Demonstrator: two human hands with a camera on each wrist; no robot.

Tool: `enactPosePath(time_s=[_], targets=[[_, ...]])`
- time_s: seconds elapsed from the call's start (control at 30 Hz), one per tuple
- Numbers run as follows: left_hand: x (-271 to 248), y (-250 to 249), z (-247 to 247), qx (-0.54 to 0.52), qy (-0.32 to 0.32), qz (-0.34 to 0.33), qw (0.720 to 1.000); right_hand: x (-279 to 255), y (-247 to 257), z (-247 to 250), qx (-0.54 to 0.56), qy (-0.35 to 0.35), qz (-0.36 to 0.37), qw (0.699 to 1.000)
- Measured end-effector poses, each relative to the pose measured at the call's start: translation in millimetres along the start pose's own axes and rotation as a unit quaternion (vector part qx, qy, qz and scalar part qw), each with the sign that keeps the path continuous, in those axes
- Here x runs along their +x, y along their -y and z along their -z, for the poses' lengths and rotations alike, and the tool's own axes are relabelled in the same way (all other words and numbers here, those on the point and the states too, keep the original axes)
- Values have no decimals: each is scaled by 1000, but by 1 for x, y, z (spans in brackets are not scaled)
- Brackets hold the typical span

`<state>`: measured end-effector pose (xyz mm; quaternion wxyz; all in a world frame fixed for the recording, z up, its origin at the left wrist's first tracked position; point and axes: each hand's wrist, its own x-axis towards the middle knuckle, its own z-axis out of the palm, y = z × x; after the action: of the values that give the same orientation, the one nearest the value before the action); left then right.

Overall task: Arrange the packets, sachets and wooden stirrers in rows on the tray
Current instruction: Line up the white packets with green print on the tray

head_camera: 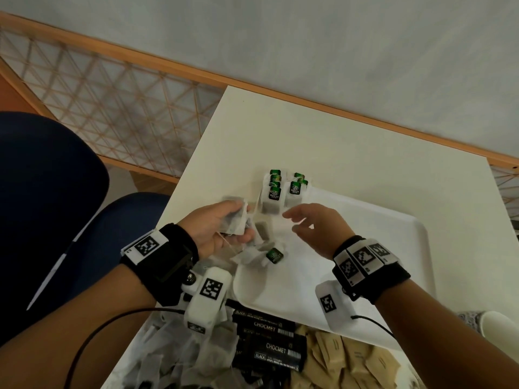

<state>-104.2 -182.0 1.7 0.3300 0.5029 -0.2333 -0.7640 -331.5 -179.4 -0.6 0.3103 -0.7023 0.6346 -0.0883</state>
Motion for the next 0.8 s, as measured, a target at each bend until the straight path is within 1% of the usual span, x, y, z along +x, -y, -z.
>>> enactPosePath(time_s=[0.1,0.23,0.37,0.47,0.57,0.73,0.8], targets=[[-1,0,7,-3,-29,0,1000,-4,-2,-8,-12,51,-5,999],[-5,-1,8,-4,-45,-4,999,-7,1,-18,-4,73,2,997],[-7,-5,8,-9,-63,-15,998,-13,3,-19,-29,95,53,994],[-6,-8,8,-8,-73,-26,997,-18,4,-19,-64,140,82,985],[-7,-11,8,-11,-75,-28,997,-22,3,-21,-124,179,106,970],[-9,-11,5,-4,-77,-31,997,-20,2,-23,-195,159,140,958],[-10,-10,3,0,-78,-29,997,-20,1,-22,-183,158,138,960]])
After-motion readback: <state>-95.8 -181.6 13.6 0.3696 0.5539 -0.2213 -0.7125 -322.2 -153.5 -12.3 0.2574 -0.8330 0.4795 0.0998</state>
